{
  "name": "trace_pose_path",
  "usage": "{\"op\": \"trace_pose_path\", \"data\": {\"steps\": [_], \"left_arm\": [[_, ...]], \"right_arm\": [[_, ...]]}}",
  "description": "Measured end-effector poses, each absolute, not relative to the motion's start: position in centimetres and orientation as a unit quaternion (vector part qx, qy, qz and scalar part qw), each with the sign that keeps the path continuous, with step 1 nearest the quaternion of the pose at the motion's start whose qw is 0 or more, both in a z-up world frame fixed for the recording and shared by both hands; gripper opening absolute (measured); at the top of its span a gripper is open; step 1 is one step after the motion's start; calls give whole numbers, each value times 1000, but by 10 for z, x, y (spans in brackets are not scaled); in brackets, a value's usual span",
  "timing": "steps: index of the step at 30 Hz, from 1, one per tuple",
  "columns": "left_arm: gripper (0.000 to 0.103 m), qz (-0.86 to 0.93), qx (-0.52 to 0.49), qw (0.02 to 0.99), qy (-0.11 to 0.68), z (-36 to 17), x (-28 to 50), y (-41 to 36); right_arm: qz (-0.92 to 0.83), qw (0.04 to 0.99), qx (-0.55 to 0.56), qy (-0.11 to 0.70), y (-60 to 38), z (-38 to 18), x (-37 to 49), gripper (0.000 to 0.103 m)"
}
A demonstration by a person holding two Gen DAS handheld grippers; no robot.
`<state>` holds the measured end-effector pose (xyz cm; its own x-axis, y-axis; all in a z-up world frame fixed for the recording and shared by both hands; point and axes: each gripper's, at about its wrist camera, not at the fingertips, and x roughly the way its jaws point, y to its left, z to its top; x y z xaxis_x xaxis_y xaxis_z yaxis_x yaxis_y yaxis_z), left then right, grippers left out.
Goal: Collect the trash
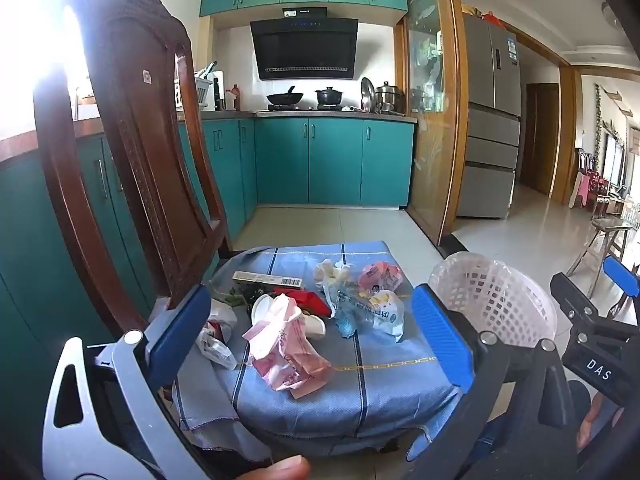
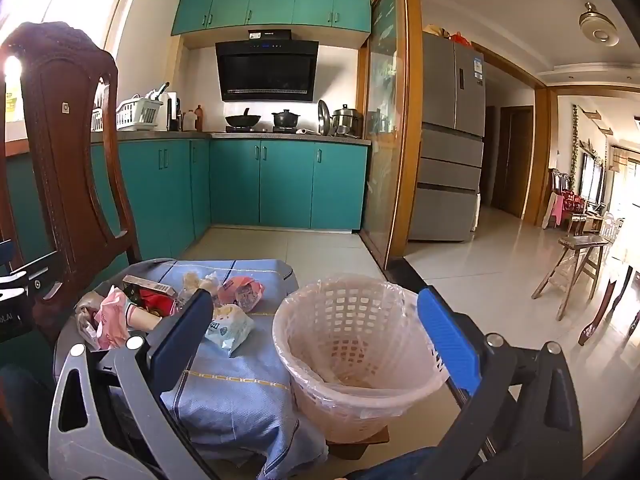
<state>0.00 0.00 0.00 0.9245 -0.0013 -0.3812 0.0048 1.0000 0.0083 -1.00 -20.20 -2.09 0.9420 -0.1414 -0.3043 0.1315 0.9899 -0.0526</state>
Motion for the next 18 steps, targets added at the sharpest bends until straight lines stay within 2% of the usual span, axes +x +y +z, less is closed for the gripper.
{"op": "trace_pose_path", "data": {"steps": [18], "left_arm": [[100, -1, 3, 980, 198, 0, 0, 0]], "right_arm": [[-67, 986, -12, 151, -204, -16, -15, 100]]}}
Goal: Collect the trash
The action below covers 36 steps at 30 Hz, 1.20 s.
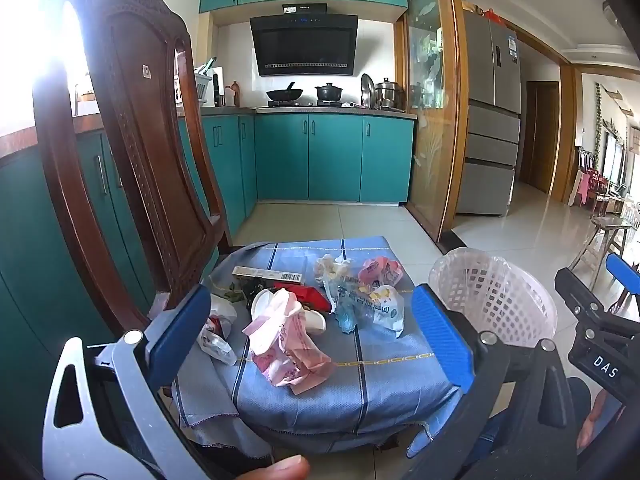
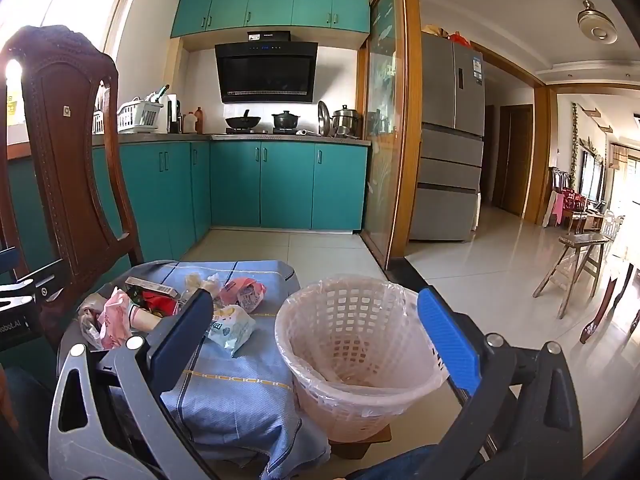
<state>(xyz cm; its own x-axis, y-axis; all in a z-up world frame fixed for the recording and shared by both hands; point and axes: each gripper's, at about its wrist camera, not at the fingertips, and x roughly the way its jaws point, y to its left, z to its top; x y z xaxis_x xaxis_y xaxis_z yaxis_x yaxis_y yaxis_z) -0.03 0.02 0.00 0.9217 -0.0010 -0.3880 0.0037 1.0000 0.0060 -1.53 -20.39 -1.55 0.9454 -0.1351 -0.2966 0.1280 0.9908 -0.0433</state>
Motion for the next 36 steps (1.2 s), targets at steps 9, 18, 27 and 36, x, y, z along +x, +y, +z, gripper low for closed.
{"op": "trace_pose_path", "data": {"steps": [9, 18, 27, 36], "left_arm": [[100, 0, 5, 980, 199, -7, 0, 0], [100, 1, 6, 979, 203, -7, 0, -3], [100, -1, 7, 978, 207, -7, 1, -5], [100, -1, 6, 978, 210, -6, 1, -4]], "right_arm": [[-67, 986, -12, 152, -202, -15, -16, 100], [-69, 986, -10, 155, -202, -15, -18, 100], [-70, 985, -8, 156, -203, -17, -17, 100], [-73, 984, -5, 160, -205, -21, -14, 100]]}}
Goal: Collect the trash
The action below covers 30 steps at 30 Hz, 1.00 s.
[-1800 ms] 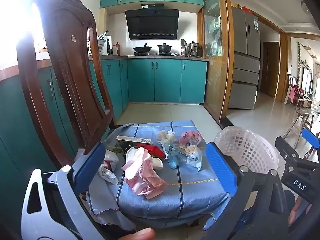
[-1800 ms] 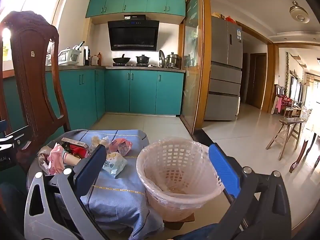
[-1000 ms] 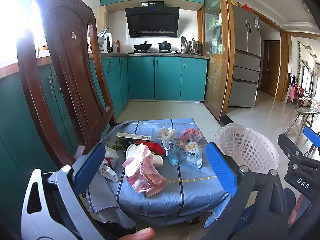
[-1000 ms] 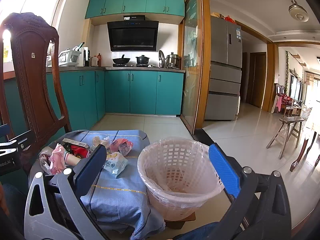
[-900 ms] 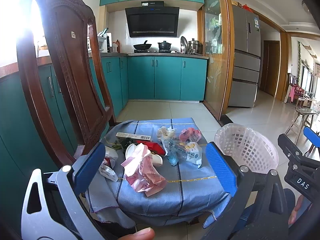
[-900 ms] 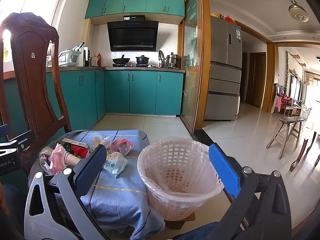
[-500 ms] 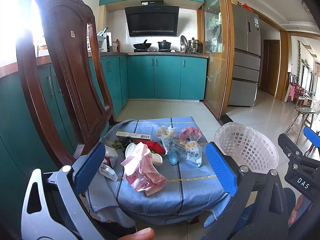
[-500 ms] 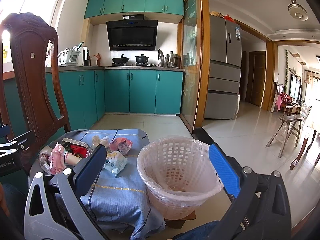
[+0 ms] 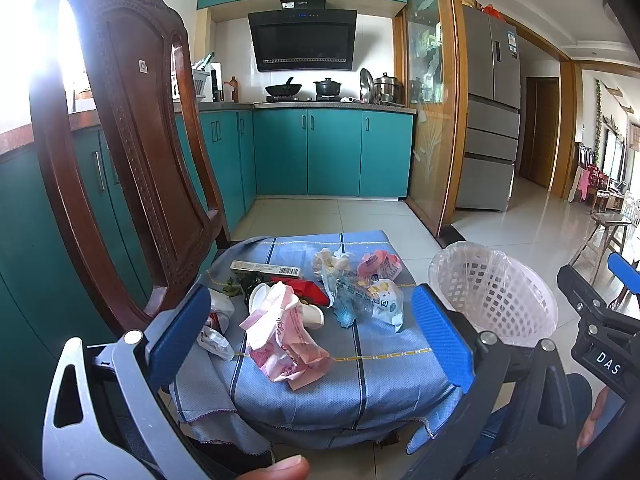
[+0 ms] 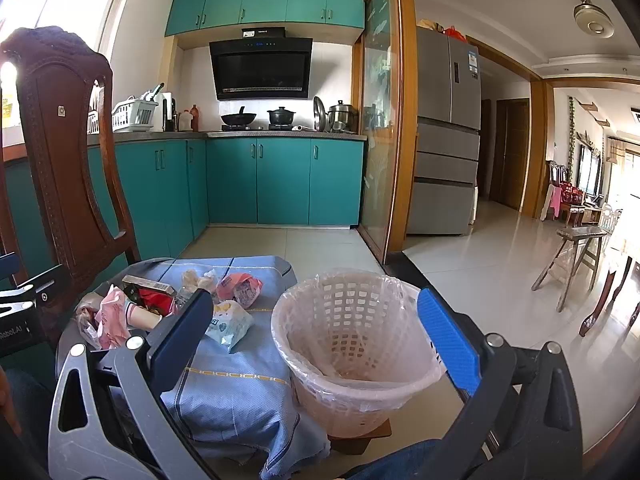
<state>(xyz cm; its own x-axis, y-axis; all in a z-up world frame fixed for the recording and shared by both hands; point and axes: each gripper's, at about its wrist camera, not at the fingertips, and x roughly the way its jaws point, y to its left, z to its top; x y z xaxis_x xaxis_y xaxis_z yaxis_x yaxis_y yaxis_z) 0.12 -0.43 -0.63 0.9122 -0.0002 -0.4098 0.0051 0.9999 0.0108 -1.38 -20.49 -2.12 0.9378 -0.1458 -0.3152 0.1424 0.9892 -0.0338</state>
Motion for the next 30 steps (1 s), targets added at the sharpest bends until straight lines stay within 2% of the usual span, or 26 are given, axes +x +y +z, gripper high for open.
{"op": "trace_pose_path", "data": {"steps": [30], "left_arm": [[100, -1, 6, 977, 211, -6, 2, -4]], "right_arm": [[-77, 984, -3, 163, -206, -23, -13, 100]]}}
